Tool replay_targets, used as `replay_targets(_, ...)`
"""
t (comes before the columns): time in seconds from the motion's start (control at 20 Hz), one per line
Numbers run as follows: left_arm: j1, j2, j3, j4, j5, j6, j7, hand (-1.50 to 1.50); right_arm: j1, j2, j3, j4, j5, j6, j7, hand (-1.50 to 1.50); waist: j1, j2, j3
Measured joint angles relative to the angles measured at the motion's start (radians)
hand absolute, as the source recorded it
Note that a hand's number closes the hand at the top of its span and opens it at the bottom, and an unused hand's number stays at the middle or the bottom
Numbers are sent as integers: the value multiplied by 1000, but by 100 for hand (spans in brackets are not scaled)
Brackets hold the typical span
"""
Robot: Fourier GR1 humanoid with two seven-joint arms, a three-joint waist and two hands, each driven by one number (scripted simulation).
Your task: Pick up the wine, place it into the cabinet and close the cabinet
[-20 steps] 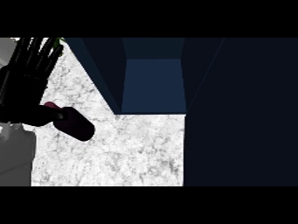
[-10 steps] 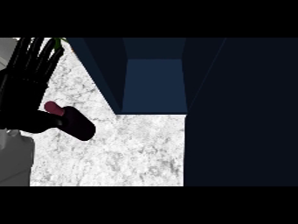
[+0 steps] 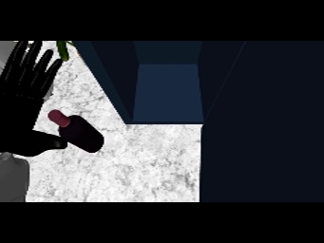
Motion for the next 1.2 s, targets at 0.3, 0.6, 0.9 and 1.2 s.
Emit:
replay_targets(0.3, 41, 6, 6, 16, -26, -3, -22, -150, -25, 18, 3, 9, 4, -7, 12, -150, 1, 0, 0)
replay_targets(0.6, 96, 28, 44, 36, -25, -37, -56, -150, -51, 18, -14, 6, -2, -6, 39, -150, 1, 0, 0)
replay_targets(0.9, 111, 39, 62, 96, -40, -68, -103, -150, -74, 34, -5, 18, 9, -10, 45, -150, 1, 1, 0)
replay_targets(1.2, 139, 59, 89, 199, -60, -127, -181, -150, -99, 40, 10, -2, 22, -31, 88, -150, 1, 1, 0)
